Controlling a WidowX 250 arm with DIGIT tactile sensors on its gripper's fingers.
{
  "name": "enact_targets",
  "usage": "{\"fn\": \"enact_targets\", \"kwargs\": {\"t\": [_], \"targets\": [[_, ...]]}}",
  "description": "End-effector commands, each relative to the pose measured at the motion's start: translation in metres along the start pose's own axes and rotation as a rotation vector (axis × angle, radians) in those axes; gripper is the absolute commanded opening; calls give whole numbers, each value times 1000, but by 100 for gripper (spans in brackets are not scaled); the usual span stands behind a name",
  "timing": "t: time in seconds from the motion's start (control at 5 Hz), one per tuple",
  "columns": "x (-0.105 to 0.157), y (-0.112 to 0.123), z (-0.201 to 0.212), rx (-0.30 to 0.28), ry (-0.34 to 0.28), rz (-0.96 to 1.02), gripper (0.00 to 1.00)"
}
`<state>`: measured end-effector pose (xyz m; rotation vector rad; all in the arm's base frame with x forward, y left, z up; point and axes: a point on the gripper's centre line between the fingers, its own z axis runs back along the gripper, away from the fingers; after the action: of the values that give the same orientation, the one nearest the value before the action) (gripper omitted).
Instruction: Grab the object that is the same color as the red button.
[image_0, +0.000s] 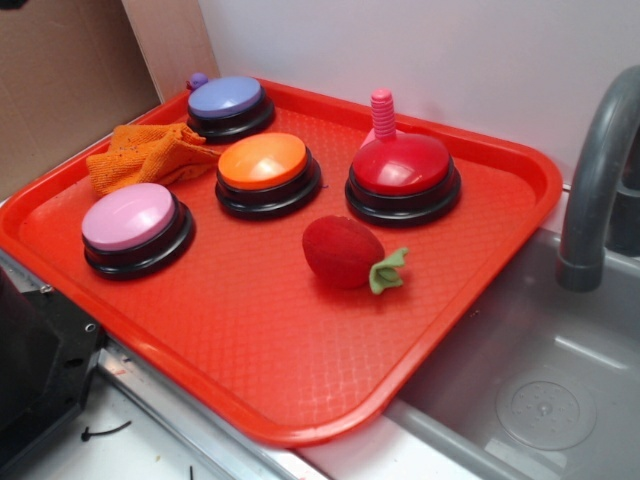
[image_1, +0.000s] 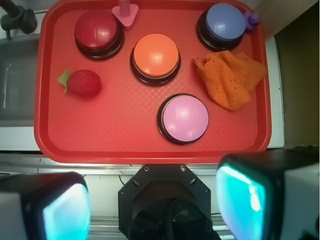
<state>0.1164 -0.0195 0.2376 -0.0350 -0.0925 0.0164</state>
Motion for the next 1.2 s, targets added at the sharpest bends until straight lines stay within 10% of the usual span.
{"fn": "enact_targets", "kwargs": {"t": [0.0, 0.8, 1.0], "targets": [[0, 0, 0, 0, 0, 0, 100], [50, -24, -29, -53, -92, -982, 100], [64, -46, -47, 9, -154, -1240, 100]]}}
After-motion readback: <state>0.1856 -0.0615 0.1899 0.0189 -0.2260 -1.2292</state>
